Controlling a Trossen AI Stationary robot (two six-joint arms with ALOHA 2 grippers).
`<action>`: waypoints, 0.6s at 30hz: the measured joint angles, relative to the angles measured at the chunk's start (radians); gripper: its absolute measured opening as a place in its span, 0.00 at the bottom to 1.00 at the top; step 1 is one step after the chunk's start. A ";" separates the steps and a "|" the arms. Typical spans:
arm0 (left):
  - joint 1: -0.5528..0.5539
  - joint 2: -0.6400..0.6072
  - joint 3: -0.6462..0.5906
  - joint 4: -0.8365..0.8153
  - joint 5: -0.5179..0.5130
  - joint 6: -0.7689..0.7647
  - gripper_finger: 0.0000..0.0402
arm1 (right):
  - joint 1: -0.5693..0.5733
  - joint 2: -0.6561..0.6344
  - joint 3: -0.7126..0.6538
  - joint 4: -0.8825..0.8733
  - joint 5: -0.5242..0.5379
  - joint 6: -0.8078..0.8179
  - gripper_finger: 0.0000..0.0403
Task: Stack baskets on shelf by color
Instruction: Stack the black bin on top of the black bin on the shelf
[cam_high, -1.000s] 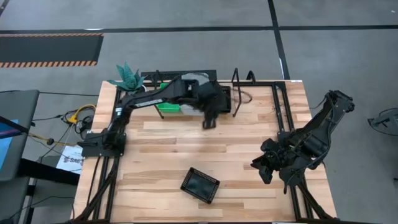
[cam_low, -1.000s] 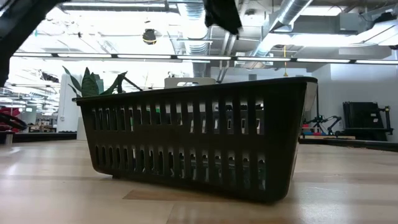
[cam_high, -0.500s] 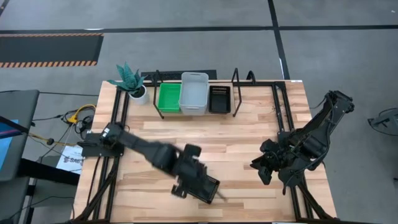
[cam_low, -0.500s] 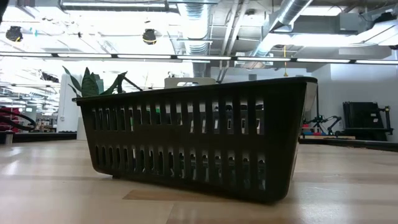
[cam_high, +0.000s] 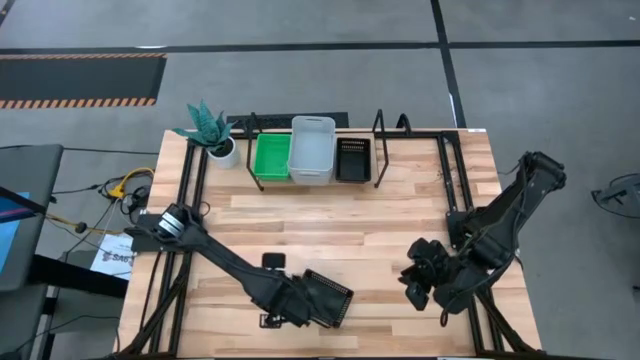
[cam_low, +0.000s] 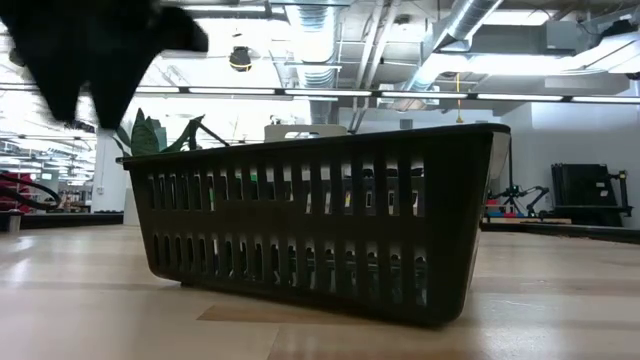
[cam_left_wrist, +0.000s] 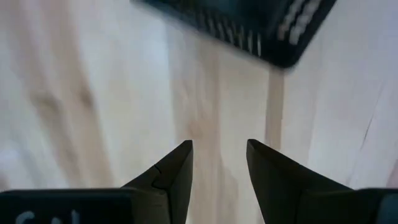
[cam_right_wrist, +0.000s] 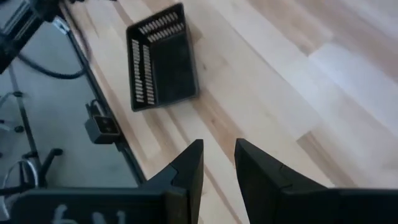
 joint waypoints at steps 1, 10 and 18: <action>-0.003 0.000 -0.034 0.021 0.025 -0.017 0.35 | 0.000 0.007 0.000 0.006 -0.012 0.001 0.29; 0.014 0.000 -0.176 0.609 0.275 0.034 0.35 | 0.002 0.044 0.000 0.043 -0.043 0.002 0.29; 0.150 0.000 -0.162 0.859 0.207 0.296 0.35 | 0.001 0.043 0.000 0.041 -0.050 -0.004 0.29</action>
